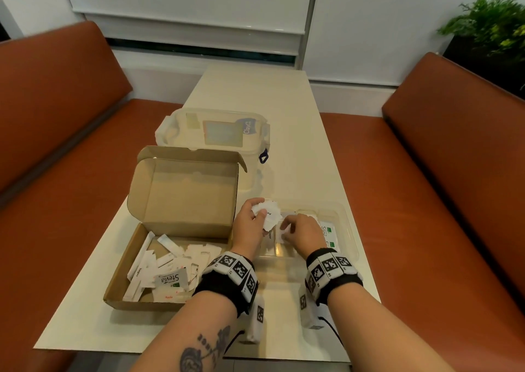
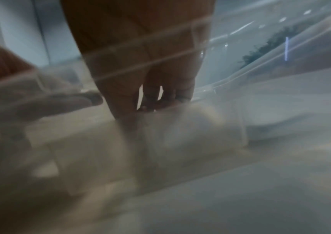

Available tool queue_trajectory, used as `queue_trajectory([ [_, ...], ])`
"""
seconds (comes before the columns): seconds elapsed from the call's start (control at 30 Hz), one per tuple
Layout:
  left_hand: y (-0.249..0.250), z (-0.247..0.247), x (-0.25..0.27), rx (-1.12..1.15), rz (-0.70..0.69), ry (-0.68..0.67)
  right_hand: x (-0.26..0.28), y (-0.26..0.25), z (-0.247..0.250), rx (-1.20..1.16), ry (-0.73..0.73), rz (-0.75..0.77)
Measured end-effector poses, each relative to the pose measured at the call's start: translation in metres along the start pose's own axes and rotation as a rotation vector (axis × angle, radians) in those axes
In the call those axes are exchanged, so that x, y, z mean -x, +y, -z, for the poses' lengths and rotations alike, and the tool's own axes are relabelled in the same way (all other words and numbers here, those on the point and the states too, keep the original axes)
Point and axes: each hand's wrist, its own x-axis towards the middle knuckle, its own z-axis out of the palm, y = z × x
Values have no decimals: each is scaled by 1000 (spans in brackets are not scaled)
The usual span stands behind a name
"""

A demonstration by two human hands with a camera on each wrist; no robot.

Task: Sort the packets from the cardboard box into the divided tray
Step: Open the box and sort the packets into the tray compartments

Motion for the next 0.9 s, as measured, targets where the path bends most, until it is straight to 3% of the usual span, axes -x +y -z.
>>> queue_trajectory([
  [0.13,1,1,2,57,27,-57,6,-8,12,-402,213,-44],
  [0.3,2,6,7,76,35,-143,12,-22,26,-673,153,-36],
  [0.6,4,14,18,100,117,-270,14,-16,25,-639,60,-59],
  [0.8,-1,14,16,41,56,-182,12,-16,42,-556,42,-13],
  [0.9,-2,15,15,10,10,-171,6,-19,59,-343,-68,66],
])
